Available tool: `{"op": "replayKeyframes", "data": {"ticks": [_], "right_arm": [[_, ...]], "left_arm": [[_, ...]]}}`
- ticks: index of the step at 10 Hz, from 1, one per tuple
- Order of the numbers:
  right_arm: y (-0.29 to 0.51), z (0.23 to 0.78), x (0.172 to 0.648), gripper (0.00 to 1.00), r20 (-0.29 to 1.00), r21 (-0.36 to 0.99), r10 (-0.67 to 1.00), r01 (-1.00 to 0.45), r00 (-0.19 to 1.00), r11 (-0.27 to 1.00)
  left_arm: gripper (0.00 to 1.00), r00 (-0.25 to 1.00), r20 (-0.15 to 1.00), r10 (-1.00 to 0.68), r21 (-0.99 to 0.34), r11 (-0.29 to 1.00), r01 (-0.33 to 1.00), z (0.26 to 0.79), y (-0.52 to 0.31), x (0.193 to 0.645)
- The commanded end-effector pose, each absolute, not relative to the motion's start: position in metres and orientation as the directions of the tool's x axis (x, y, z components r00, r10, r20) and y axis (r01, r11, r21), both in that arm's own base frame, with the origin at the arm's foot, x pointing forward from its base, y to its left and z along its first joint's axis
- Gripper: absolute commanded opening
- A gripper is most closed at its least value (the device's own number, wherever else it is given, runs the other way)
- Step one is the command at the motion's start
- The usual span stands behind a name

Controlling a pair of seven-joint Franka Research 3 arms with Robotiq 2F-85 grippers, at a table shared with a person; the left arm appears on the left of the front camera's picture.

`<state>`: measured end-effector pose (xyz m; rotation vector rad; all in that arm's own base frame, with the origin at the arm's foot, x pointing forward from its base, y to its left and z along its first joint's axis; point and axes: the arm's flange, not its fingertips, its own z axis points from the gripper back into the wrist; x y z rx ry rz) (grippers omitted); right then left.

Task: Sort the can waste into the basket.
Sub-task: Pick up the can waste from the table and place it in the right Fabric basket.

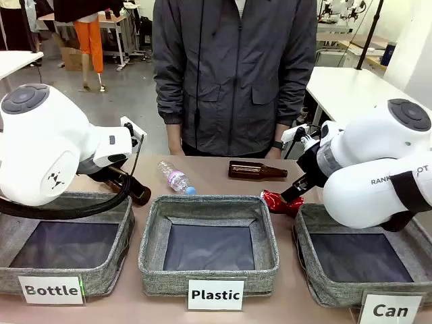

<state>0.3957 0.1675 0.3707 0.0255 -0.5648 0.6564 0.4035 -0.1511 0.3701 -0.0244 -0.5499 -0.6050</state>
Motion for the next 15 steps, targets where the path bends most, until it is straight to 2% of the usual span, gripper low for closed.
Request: {"op": "replayKeyframes", "data": {"ticks": [1, 13, 14, 15], "right_arm": [[0.168, 0.371, 0.396, 1.00, 0.505, -0.152, 0.571, -0.584, 0.648, 0.797], [0.168, 0.371, 0.396, 1.00, 0.504, -0.152, 0.571, -0.584, 0.648, 0.797], [0.168, 0.375, 0.384, 1.00, 0.472, 0.086, 0.551, -0.659, 0.688, 0.748], [0.164, 0.400, 0.371, 1.00, 0.456, 0.151, 0.518, -0.636, 0.724, 0.757]], "left_arm": [[1.00, 0.684, 0.498, -0.534, 0.136, 0.827, 0.546, 0.370, -0.151, 0.403], [1.00, 0.684, 0.498, -0.534, 0.136, 0.827, 0.546, 0.370, -0.151, 0.403], [1.00, 0.684, 0.498, -0.533, 0.135, 0.827, 0.546, 0.370, -0.151, 0.404], [1.00, 0.701, 0.496, -0.512, 0.020, 0.814, 0.580, 0.399, -0.142, 0.393]]}}
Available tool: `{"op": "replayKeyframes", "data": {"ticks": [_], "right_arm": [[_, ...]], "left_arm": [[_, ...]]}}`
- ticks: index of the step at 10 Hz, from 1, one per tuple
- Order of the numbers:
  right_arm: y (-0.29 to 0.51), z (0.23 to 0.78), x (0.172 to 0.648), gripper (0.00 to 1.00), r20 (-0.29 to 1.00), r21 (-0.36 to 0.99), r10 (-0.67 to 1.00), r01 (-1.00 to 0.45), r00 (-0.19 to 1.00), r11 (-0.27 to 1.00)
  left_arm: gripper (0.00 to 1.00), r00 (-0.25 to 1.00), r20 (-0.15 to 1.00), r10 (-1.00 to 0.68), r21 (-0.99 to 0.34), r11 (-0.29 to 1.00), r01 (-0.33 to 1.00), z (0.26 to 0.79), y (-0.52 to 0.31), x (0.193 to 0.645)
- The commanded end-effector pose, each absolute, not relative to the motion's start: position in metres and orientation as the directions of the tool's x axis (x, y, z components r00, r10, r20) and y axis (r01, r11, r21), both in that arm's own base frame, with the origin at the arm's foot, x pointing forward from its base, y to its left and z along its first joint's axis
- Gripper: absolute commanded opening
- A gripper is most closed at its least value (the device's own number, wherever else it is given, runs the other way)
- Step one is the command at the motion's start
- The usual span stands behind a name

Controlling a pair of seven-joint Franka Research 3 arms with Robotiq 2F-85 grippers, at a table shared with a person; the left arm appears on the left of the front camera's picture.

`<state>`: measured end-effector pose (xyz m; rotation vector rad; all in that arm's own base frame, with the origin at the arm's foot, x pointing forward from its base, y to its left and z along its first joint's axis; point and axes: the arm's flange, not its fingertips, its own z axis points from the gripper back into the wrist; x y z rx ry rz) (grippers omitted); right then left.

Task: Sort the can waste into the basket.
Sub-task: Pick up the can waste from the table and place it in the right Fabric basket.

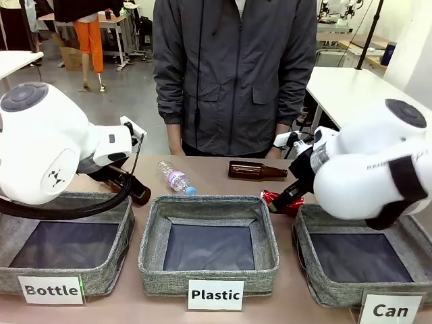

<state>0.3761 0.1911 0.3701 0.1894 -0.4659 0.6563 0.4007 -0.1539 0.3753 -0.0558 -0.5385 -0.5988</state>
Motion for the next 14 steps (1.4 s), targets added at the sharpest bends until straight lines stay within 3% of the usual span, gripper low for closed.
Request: {"op": "replayKeyframes", "data": {"ticks": [1, 3, 4, 6, 7, 10, 11, 14], "right_arm": [[0.154, 0.435, 0.353, 1.00, 0.459, 0.174, 0.479, -0.605, 0.748, 0.777], [0.116, 0.499, 0.299, 1.00, 0.483, 0.253, 0.377, -0.538, 0.790, 0.804], [0.096, 0.511, 0.273, 1.00, 0.496, 0.276, 0.395, -0.572, 0.773, 0.772], [0.043, 0.524, 0.223, 1.00, 0.483, 0.448, 0.355, -0.574, 0.800, 0.686], [-0.005, 0.526, 0.195, 1.00, 0.529, 0.533, 0.202, -0.508, 0.824, 0.677], [-0.129, 0.491, 0.153, 1.00, 0.528, 0.767, -0.224, -0.346, 0.819, 0.541], [-0.158, 0.472, 0.155, 1.00, 0.476, 0.827, -0.310, -0.299, 0.823, 0.475], [-0.217, 0.405, 0.182, 1.00, 0.321, 0.940, -0.501, -0.206, 0.804, 0.273]], "left_arm": [[1.00, 0.746, 0.464, -0.477, -0.087, 0.814, 0.574, 0.432, -0.131, 0.377], [1.00, 0.798, 0.497, -0.340, -0.294, 0.799, 0.524, 0.499, -0.101, 0.323], [1.00, 0.778, 0.529, -0.338, -0.338, 0.757, 0.559, 0.514, -0.082, 0.298], [1.00, 0.705, 0.588, -0.397, -0.419, 0.595, 0.685, 0.525, -0.033, 0.252], [1.00, 0.689, 0.630, -0.359, -0.491, 0.503, 0.711, 0.521, 0.009, 0.230], [1.00, 0.755, 0.654, 0.047, -0.684, 0.463, 0.564, 0.475, 0.121, 0.191], [1.00, 0.775, 0.607, 0.177, -0.747, 0.458, 0.481, 0.452, 0.145, 0.190], [1.00, 0.791, 0.396, 0.466, -0.914, 0.282, 0.291, 0.371, 0.216, 0.192]]}}
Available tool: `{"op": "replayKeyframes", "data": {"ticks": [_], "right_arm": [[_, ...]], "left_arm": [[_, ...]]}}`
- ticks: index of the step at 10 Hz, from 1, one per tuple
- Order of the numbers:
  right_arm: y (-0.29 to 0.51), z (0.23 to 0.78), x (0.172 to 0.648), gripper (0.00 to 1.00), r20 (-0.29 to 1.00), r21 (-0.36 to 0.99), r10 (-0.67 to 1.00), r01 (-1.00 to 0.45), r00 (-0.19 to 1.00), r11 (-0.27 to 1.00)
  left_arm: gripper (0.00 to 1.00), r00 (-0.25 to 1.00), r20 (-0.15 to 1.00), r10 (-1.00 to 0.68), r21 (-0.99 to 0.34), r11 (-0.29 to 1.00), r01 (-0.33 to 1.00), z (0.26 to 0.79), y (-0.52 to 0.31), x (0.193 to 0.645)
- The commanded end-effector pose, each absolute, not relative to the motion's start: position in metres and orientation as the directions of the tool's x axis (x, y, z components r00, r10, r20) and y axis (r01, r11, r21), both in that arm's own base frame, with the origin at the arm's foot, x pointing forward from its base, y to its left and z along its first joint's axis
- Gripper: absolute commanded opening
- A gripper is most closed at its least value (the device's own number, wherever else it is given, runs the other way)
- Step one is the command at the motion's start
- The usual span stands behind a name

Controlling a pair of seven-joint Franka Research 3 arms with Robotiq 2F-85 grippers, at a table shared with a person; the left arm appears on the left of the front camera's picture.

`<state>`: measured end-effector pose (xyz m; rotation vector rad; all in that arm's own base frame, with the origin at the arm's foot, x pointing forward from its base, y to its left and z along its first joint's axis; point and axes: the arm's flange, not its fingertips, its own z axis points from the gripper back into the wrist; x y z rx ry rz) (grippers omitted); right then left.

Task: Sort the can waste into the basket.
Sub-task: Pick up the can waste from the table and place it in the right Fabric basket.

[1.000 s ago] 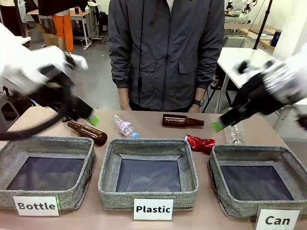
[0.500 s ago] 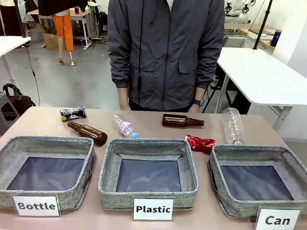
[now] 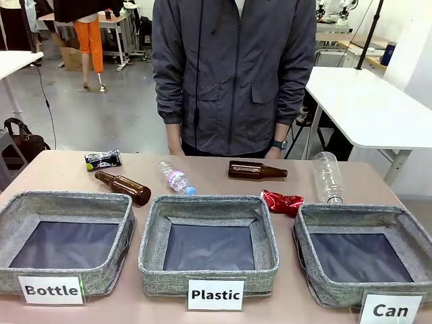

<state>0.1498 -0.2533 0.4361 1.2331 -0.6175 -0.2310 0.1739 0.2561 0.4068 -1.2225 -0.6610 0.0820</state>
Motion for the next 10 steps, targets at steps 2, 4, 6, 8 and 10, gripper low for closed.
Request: {"op": "replayKeyframes", "data": {"ticks": [2, 4, 6, 8, 10], "right_arm": [[-0.219, 0.395, 0.190, 1.00, 0.304, 0.941, -0.526, -0.164, 0.794, 0.296], [-0.215, 0.396, 0.197, 1.00, 0.346, 0.913, -0.528, -0.150, 0.775, 0.379], [-0.259, 0.395, 0.189, 1.00, 0.274, 0.949, -0.529, -0.138, 0.803, 0.282], [-0.259, 0.395, 0.189, 1.00, 0.274, 0.949, -0.529, -0.138, 0.803, 0.282], [-0.259, 0.395, 0.189, 1.00, 0.274, 0.949, -0.529, -0.138, 0.803, 0.282]], "left_arm": [[1.00, 0.778, 0.350, 0.522, -0.935, 0.253, 0.250, 0.353, 0.220, 0.190], [1.00, 0.765, 0.340, 0.547, -0.937, 0.269, 0.224, 0.354, 0.216, 0.192], [1.00, 0.775, 0.312, 0.549, -0.946, 0.253, 0.202, 0.351, 0.267, 0.199], [1.00, 0.775, 0.312, 0.549, -0.946, 0.253, 0.202, 0.351, 0.267, 0.199], [1.00, 0.775, 0.312, 0.549, -0.946, 0.253, 0.202, 0.351, 0.267, 0.199]]}}
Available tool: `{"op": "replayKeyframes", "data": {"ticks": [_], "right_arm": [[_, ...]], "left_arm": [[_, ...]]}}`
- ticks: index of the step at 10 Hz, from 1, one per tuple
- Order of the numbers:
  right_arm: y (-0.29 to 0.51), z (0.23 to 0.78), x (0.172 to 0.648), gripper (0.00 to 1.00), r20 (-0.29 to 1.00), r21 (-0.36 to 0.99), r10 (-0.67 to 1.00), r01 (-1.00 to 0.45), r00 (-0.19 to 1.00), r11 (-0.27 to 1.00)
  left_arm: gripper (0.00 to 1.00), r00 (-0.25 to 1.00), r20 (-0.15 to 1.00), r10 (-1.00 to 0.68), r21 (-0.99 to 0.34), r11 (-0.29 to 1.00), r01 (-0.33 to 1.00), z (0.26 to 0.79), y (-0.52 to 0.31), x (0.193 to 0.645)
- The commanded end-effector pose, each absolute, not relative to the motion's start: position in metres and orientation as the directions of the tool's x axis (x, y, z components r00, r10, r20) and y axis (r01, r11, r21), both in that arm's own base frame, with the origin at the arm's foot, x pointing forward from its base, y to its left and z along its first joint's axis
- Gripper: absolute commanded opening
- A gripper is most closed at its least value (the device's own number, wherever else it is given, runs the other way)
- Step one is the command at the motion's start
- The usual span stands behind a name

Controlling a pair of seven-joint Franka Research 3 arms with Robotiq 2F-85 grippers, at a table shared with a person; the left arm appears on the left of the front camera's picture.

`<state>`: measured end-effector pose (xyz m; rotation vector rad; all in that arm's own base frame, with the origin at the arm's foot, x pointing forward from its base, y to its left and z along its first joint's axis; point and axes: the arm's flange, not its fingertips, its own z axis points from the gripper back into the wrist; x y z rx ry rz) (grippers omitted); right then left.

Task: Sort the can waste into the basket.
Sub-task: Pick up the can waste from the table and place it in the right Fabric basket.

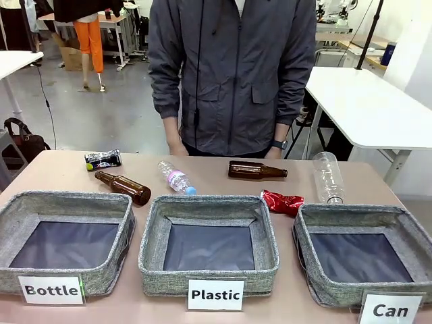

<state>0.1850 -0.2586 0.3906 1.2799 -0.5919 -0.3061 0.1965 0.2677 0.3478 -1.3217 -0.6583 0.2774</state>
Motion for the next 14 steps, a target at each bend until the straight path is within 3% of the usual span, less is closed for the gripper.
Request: {"op": "replayKeyframes", "data": {"ticks": [1, 3, 4, 7, 10, 12, 14], "right_arm": [[-0.259, 0.395, 0.189, 1.00, 0.274, 0.949, -0.529, -0.138, 0.803, 0.282], [-0.259, 0.395, 0.189, 1.00, 0.274, 0.949, -0.529, -0.138, 0.803, 0.282], [-0.259, 0.395, 0.189, 1.00, 0.274, 0.949, -0.529, -0.138, 0.803, 0.282], [-0.259, 0.395, 0.189, 1.00, 0.274, 0.949, -0.529, -0.138, 0.803, 0.282], [-0.259, 0.395, 0.189, 1.00, 0.274, 0.949, -0.529, -0.138, 0.803, 0.282], [-0.259, 0.395, 0.189, 1.00, 0.274, 0.949, -0.529, -0.138, 0.803, 0.282], [-0.259, 0.395, 0.189, 1.00, 0.274, 0.949, -0.529, -0.138, 0.803, 0.282]], "left_arm": [[1.00, 0.775, 0.312, 0.549, -0.946, 0.253, 0.202, 0.351, 0.267, 0.199], [1.00, 0.791, 0.286, 0.541, -0.952, 0.251, 0.173, 0.349, 0.268, 0.196], [1.00, 0.804, 0.314, 0.505, -0.931, 0.328, 0.157, 0.364, 0.259, 0.197], [1.00, 0.816, 0.495, 0.300, -0.800, 0.522, 0.294, 0.428, 0.244, 0.219], [1.00, 0.769, 0.627, -0.128, -0.483, 0.711, 0.511, 0.506, 0.214, 0.293], [1.00, 0.712, 0.584, -0.391, -0.244, 0.751, 0.613, 0.543, 0.169, 0.366], [1.00, 0.581, 0.537, -0.612, -0.043, 0.668, 0.743, 0.551, 0.118, 0.416]]}}
